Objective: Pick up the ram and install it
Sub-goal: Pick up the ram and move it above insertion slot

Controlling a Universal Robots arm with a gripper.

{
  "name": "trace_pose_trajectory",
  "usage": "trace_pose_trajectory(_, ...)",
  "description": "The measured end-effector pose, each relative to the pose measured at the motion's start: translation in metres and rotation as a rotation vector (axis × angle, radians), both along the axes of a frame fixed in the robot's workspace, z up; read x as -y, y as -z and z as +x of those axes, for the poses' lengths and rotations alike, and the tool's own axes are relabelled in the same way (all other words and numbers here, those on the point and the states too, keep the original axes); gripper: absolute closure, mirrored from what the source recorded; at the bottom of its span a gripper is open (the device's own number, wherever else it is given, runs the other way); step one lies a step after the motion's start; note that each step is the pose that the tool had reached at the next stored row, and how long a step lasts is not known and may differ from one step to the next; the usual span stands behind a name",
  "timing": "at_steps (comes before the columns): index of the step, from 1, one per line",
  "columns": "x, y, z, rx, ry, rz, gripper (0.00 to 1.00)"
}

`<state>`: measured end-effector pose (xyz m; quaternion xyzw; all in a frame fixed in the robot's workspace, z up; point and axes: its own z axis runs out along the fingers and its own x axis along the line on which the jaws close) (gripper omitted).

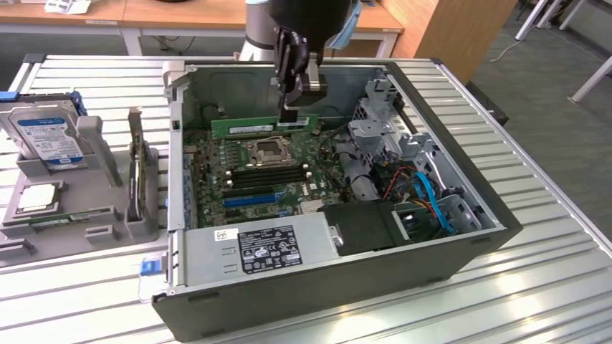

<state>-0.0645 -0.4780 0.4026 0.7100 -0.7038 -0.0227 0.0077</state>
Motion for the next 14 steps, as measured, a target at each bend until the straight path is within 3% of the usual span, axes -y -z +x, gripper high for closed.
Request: trace_pose_trajectory(14, 0.0, 0.0, 0.023, -0.0001, 0.0, 0.0, 0.89)
